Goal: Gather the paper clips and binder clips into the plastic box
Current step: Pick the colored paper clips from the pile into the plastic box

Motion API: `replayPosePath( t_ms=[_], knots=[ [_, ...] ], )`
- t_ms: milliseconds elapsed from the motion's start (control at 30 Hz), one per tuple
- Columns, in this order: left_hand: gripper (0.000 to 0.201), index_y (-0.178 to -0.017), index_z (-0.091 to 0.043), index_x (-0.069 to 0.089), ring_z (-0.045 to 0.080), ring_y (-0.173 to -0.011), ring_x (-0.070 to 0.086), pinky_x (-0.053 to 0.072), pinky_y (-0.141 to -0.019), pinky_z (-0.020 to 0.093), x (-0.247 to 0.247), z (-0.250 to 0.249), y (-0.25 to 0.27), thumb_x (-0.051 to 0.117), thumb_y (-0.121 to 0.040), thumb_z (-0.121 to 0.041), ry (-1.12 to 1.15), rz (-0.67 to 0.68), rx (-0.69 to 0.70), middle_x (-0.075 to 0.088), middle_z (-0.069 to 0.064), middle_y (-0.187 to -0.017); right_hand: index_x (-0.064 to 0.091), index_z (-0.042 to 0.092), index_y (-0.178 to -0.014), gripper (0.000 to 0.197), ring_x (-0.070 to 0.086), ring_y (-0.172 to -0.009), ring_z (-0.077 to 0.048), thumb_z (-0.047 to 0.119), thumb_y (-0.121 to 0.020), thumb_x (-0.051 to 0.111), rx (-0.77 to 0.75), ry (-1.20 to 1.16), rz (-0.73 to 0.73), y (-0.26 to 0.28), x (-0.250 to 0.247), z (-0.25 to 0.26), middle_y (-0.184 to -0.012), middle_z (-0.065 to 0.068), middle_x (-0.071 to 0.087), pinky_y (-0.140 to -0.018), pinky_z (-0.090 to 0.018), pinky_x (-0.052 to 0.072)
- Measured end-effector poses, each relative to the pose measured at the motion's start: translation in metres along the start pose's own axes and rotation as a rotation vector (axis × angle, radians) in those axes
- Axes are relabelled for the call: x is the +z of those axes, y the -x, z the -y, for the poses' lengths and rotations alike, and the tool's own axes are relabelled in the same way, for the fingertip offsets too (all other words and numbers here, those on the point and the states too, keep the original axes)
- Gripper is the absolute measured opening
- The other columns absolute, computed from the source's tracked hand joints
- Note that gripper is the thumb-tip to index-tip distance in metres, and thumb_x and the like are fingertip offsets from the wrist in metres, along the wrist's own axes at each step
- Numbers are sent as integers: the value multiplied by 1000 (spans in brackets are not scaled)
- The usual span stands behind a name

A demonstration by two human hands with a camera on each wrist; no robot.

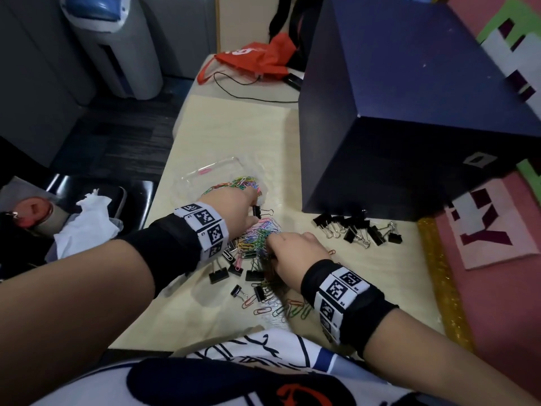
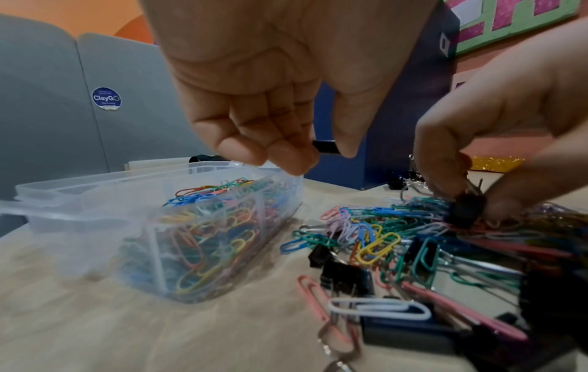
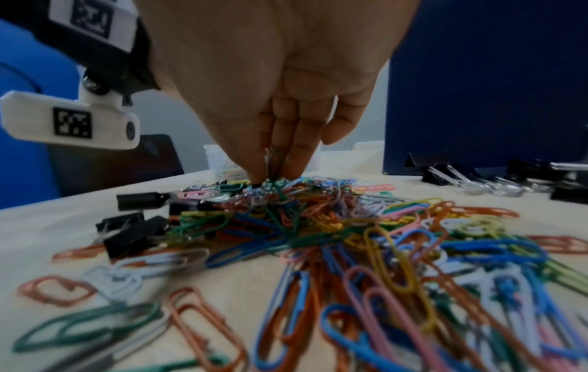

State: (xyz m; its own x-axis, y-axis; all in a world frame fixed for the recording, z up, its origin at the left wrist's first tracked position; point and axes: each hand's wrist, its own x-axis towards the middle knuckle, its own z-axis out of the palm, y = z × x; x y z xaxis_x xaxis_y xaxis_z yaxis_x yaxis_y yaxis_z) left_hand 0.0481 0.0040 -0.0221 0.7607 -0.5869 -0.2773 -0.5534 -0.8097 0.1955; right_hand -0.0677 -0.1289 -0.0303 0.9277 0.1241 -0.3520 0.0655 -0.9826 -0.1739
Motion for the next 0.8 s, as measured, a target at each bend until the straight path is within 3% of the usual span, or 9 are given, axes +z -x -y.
replayPosePath(
  t_ms=[167,333,400,500,567,667,800],
  knots=[
    [36,-111,-20,50,25,-93,60,48,-73,32,-1,-11,-3,56,-88,-46,-36,30,46,64,2,-98,53,25,-109,22,51,-109,-22,29,-87,51,141,-141,-100,10,1,-19,-115,2,56,-98,-37,35],
    [40,-112,-17,54,26,-96,60,48,-74,32,-4,-35,-14,50,-91,-50,-87,67,113,65,6,-100,52,27,-95,15,45,-102,-17,30,-82,57,218,-248,-192,23,5,-42,-99,8,42,-90,-32,39],
    [40,-116,-16,51,27,-99,60,46,-75,33,-3,-45,-18,51,-92,-48,-61,45,145,65,6,-102,49,25,-91,15,48,-96,-16,28,-80,59,239,-305,-200,27,5,-48,-95,8,44,-84,-31,42],
    [40,-126,-17,45,30,-100,61,49,-81,37,-1,-59,-23,49,-94,-42,56,-9,198,68,8,-102,49,22,-89,17,53,-77,-16,27,-79,62,344,-408,-246,33,4,-54,-83,9,53,-67,-27,41],
    [42,-135,-17,38,31,-102,61,50,-84,39,-2,-64,-26,44,-97,-35,94,-9,208,68,10,-106,48,23,-92,15,58,-71,-17,27,-83,60,439,-438,-306,35,3,-59,-76,7,58,-64,-28,46],
    [33,-130,-18,48,28,-107,58,47,-90,36,-1,-59,-25,41,-99,-26,61,19,203,61,9,-116,49,22,-107,19,61,-81,-21,23,-89,54,593,-497,-410,35,4,-70,-93,0,63,-73,-35,53],
    [17,-105,-19,61,22,-92,58,48,-81,32,-4,-47,-15,48,-93,-21,-60,198,196,65,3,-101,48,18,-124,33,55,-104,-24,22,-92,52,607,-395,-394,33,10,-75,-118,-6,53,-88,-39,49]
  ],
)
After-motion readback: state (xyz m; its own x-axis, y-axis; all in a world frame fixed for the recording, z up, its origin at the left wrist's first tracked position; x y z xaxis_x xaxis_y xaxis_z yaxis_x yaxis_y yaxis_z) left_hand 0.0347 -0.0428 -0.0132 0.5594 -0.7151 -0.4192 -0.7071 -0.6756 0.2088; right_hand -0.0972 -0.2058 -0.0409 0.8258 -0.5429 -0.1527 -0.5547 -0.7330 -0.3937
